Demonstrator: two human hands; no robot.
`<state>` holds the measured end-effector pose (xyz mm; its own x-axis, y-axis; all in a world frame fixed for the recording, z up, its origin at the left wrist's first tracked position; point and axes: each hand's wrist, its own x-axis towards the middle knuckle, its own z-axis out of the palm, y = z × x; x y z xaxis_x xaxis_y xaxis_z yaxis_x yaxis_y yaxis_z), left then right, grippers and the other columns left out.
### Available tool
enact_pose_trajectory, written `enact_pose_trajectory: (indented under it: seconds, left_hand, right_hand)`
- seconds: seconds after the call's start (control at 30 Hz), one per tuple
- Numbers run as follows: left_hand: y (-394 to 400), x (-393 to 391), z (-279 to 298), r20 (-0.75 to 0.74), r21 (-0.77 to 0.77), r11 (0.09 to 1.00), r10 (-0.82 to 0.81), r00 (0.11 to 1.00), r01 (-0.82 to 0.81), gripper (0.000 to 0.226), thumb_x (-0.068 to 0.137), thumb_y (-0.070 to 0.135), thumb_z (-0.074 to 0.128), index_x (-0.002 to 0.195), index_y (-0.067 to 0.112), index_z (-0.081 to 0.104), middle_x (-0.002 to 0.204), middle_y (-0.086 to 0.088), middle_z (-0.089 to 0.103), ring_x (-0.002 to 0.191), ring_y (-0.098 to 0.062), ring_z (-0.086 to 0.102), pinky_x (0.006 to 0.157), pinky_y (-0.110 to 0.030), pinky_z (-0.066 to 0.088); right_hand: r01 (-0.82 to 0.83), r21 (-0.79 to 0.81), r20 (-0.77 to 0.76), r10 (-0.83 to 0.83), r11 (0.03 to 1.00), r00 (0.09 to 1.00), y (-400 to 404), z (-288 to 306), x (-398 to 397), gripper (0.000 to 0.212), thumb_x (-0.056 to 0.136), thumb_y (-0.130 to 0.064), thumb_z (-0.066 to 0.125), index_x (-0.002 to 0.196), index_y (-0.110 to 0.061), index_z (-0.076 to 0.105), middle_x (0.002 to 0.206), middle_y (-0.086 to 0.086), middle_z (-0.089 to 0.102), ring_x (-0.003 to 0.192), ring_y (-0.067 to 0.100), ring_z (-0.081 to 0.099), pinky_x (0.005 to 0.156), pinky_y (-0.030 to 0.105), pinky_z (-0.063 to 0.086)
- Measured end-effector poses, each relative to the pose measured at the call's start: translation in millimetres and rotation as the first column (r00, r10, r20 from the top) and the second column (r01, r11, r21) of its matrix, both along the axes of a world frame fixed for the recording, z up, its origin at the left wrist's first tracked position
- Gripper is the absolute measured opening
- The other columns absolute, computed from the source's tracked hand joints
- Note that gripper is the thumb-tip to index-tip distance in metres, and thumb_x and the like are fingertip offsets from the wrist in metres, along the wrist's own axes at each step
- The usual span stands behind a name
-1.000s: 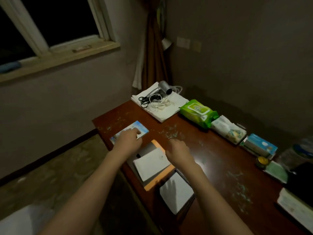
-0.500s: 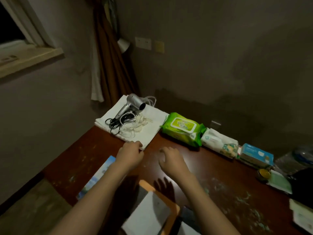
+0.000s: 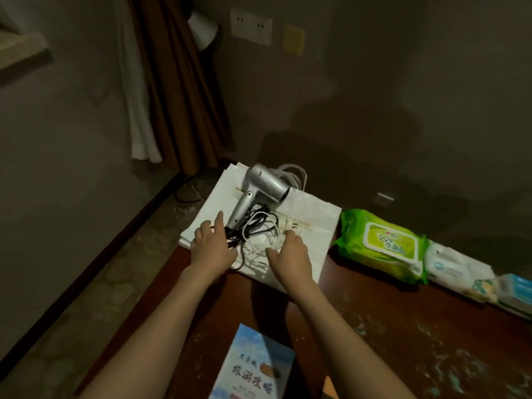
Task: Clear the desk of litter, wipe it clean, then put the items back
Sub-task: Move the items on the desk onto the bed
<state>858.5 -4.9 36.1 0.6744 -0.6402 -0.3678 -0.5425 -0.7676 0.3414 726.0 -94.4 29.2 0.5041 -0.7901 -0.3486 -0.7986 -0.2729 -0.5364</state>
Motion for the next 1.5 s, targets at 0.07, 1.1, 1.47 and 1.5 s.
enact_pose_trajectory:
  seconds: [0.07, 1.1, 1.47, 1.5]
  left_hand:
    - [-6, 18, -16, -0.024, 0.049, 0.999, -0.01, 1.0, 0.011, 0.1, 0.085, 0.035, 0.065, 0.15, 0.018, -0.009, 0.154, -0.017, 0.006, 0.142, -0.033, 0.009, 0.113, -0.044, 0.017]
    - [-58, 47, -74, -0.466, -0.101, 0.985, 0.078, 0.881, -0.14, 0.043, 0.072, 0.017, 0.066, 0.108, 0.014, 0.042, 0.085, 0.0, 0.051, 0.073, -0.018, 0.056, 0.063, -0.03, 0.047]
    - [-45, 34, -40, -0.414, -0.12, 0.978, 0.109, 0.904, -0.172, 0.037, 0.074, 0.023, 0.07, 0.101, 0.009, 0.05, 0.08, -0.001, 0.052, 0.066, -0.013, 0.053, 0.052, -0.025, 0.041]
    - [-43, 31, -36, -0.409, -0.127, 0.976, 0.111, 0.906, -0.177, 0.038, 0.074, 0.024, 0.071, 0.102, 0.007, 0.051, 0.08, -0.001, 0.052, 0.065, -0.013, 0.053, 0.05, -0.024, 0.039]
  right_hand:
    - [0.045, 0.011, -0.06, -0.044, 0.999, 0.997, -2, -12, 17, 0.07, 0.088, -0.036, 0.063, 0.141, -0.007, 0.027, 0.138, 0.018, 0.036, 0.123, 0.037, 0.038, 0.093, 0.042, 0.041]
    - [0.395, 0.003, -0.2, -0.386, 0.919, 0.9, -19, -72, 49, 0.069, 0.073, -0.018, 0.068, 0.129, -0.029, 0.03, 0.126, 0.013, 0.029, 0.111, 0.038, 0.039, 0.08, 0.042, 0.045]
    - [0.377, 0.139, -0.06, -0.372, 0.916, 0.926, -23, -36, 7, 0.056, 0.081, -0.027, 0.06, 0.13, -0.024, 0.034, 0.123, 0.015, 0.03, 0.108, 0.042, 0.046, 0.08, 0.033, 0.038]
    - [0.386, 0.151, -0.033, -0.386, 0.91, 0.922, -22, -30, 0, 0.054, 0.082, -0.027, 0.06, 0.13, -0.023, 0.035, 0.121, 0.013, 0.03, 0.107, 0.041, 0.046, 0.081, 0.032, 0.037]
